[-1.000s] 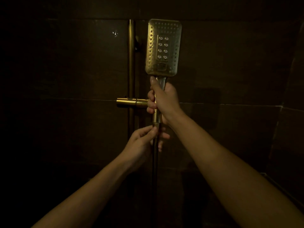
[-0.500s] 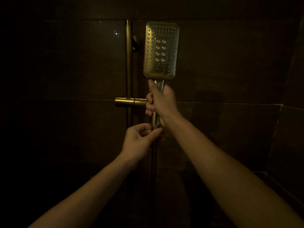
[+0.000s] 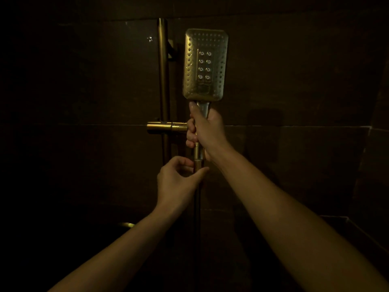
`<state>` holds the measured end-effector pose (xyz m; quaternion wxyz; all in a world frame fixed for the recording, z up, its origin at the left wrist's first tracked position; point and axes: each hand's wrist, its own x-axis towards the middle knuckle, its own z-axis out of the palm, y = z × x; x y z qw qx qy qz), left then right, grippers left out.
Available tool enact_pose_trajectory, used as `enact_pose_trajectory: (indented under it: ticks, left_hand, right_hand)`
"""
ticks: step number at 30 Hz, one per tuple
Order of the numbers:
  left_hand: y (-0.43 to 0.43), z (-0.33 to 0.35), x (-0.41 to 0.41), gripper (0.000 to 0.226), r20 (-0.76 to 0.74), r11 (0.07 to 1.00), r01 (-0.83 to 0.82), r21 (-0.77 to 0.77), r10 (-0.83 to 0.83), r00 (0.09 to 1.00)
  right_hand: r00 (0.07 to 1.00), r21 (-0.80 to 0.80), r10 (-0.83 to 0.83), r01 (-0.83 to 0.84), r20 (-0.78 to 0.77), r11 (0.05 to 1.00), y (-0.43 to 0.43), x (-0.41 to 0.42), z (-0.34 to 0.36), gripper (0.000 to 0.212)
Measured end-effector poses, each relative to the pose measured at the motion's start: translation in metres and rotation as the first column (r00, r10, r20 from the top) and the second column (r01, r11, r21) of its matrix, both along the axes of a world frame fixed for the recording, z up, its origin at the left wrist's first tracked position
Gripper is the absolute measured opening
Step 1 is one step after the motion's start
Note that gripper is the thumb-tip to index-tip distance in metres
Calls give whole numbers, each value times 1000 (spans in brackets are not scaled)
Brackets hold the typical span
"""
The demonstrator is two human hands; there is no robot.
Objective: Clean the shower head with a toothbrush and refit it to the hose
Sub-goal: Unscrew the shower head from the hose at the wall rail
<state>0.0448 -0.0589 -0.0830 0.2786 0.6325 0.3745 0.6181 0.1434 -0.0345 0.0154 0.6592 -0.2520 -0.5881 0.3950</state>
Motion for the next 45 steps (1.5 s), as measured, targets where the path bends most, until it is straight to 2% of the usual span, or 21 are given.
enact_pose_trajectory:
  ticks: [3, 5, 7, 9, 11, 13, 15, 17, 20, 23, 26, 30, 31, 32, 34, 35, 36, 41, 45]
  left_hand:
    - [0, -1, 0, 21, 81, 995, 99, -17, -98, 992]
    - [-1, -1, -2, 13, 122, 974, 222, -44, -215, 969]
    - [-2, 0, -6, 17, 219, 903, 419, -92, -393, 893]
    - [-2, 2, -8, 24, 280, 855, 507, -110, -463, 841]
    - [-2, 3, -4, 39, 230, 913, 392, -112, -360, 904]
    - [-3, 2, 3, 51, 74, 986, 135, -97, -129, 989]
    - [-4, -1, 8, 48, -17, 999, -46, -24, 46, 999]
    - [-4, -3, 11, 39, 23, 997, -76, 9, 76, 997]
    - [-2, -6, 10, 31, 62, 998, -55, 11, 54, 997]
    - [-2, -5, 7, 20, 163, 984, 178, 2, -176, 971]
    - [1, -6, 0, 23, 243, 882, 470, -35, -448, 860]
    - [3, -6, -5, 30, 404, 743, 659, -116, -571, 715]
    - [3, -6, -4, 32, 415, 747, 653, -125, -559, 718]
    - [2, -6, -3, 36, 376, 795, 592, -132, -512, 772]
    - [-1, -7, 2, 48, 184, 941, 313, -128, -288, 940]
    - [-3, -7, 5, 47, 109, 982, 166, -92, -155, 982]
    - [-5, -7, 7, 44, 88, 995, 84, -62, -79, 993]
    - [-9, -6, 9, 26, 212, 989, 141, -42, -129, 969]
    - [-8, -5, 2, 18, 272, 928, 367, -66, -337, 901]
  right_hand:
    - [1000, -3, 12, -12, -8, 1000, 3, 2, 0, 22]
    - [1000, -12, 7, -7, -29, 1000, 6, 2, 1, 23]
    - [998, -22, 12, -13, -56, 1000, 8, 3, 2, 23]
    - [998, -26, 17, -19, -63, 999, 9, 4, 3, 23]
    - [999, -15, 10, -11, -49, 1000, 9, 4, 1, 22]
    - [999, -9, 10, -10, -35, 1000, 8, 3, -1, 23]
    - [999, -11, 21, -21, -25, 1000, 6, 1, -3, 23]
    - [1000, -12, 21, -21, -15, 1000, 5, 0, -3, 23]
    - [999, -18, 20, -21, -26, 1000, 5, 0, -2, 23]
    - [999, -18, 31, -31, -30, 999, 5, 2, 0, 24]
    - [999, -14, 31, -31, -38, 999, 7, 3, 1, 26]
    - [997, -25, 57, -58, -49, 998, 6, 1, 3, 25]
    - [997, -26, 60, -62, -48, 998, 5, 0, 2, 25]
    - [997, -26, 61, -62, -42, 998, 5, 0, 2, 25]
    - [998, -20, 58, -59, -28, 998, 4, -2, 0, 25]
    - [998, -20, 57, -58, -25, 998, 3, -3, -1, 24]
    - [998, -24, 59, -59, -29, 998, 2, -4, -1, 24]
    - [998, -33, 61, -62, -33, 998, 0, -7, 1, 25]
    - [999, -31, 48, -49, -20, 998, 0, -7, 3, 26]
